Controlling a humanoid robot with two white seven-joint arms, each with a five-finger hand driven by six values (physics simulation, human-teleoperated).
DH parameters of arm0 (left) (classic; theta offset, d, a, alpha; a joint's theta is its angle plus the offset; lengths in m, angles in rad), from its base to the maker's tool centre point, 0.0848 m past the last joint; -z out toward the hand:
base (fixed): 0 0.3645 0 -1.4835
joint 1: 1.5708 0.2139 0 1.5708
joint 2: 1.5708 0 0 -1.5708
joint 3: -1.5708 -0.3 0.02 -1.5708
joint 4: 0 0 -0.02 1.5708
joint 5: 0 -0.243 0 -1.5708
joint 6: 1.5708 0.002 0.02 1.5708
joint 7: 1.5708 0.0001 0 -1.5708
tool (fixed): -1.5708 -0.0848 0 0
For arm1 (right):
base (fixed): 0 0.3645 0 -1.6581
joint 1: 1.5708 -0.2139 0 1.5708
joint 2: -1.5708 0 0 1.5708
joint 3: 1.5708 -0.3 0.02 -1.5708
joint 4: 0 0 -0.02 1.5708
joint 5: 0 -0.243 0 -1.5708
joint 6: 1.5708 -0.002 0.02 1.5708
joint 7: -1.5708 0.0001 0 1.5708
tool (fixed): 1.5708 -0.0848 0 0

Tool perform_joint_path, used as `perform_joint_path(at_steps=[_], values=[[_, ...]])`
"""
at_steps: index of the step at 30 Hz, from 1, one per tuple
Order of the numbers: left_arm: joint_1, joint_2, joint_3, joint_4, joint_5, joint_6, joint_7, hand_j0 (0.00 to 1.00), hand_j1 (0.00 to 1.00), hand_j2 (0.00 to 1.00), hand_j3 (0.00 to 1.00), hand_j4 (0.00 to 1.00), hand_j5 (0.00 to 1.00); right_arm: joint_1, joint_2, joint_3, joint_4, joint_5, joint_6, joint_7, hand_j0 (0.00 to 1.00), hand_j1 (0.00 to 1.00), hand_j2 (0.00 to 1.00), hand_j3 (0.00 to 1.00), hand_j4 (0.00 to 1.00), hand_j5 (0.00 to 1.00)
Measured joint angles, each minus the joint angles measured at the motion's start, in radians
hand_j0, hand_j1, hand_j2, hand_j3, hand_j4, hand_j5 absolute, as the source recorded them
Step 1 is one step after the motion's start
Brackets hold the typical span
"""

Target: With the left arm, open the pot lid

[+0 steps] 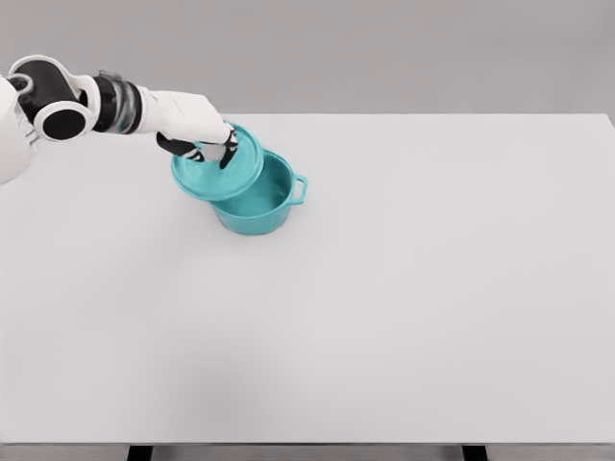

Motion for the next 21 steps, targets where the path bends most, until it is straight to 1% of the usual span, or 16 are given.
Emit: perform_joint_path(at_steps=[7,10,15,17,18,19,20,21], values=[[0.015,0.144,-0.007,-0.009,-0.008,-0.021,0.000,0.41,0.41,0.41,0.41,0.41,0.41,0.000,0.000,0.000,0.000,0.000,0.000,0.000,1.00,1.00,1.00,1.00,1.00,1.00],[0.025,0.168,-0.012,-0.006,-0.023,-0.022,0.000,0.41,0.41,0.41,0.41,0.41,0.41,0.000,0.000,0.000,0.000,0.000,0.000,0.000,1.00,1.00,1.00,1.00,1.00,1.00],[0.046,0.180,-0.017,0.009,-0.071,-0.018,0.000,0.43,0.43,0.43,0.43,0.43,0.43,0.000,0.000,0.000,0.000,0.000,0.000,0.000,1.00,1.00,1.00,1.00,1.00,1.00],[0.052,0.182,-0.019,0.016,-0.088,-0.017,0.000,0.51,0.51,0.51,0.51,0.51,0.51,0.000,0.000,0.000,0.000,0.000,0.000,0.000,1.00,1.00,1.00,1.00,1.00,1.00],[0.052,0.182,-0.019,0.018,-0.092,-0.016,0.000,0.63,0.63,0.63,0.63,0.63,0.63,0.000,0.000,0.000,0.000,0.000,0.000,0.000,1.00,1.00,1.00,1.00,1.00,1.00],[0.052,0.183,-0.019,0.020,-0.094,-0.015,0.000,0.82,0.82,0.82,0.82,0.82,0.82,0.000,0.000,0.000,0.000,0.000,0.000,0.000,1.00,1.00,1.00,1.00,1.00,1.00],[0.052,0.183,-0.019,0.021,-0.095,-0.015,0.000,0.91,0.91,0.91,0.91,0.91,0.91,0.000,0.000,0.000,0.000,0.000,0.000,0.000,1.00,1.00,1.00,1.00,1.00,1.00],[0.052,0.183,-0.020,0.023,-0.095,-0.014,0.000,0.94,0.94,0.94,0.94,0.94,0.94,0.000,0.000,0.000,0.000,0.000,0.000,0.000,1.00,1.00,1.00,1.00,1.00,1.00]])
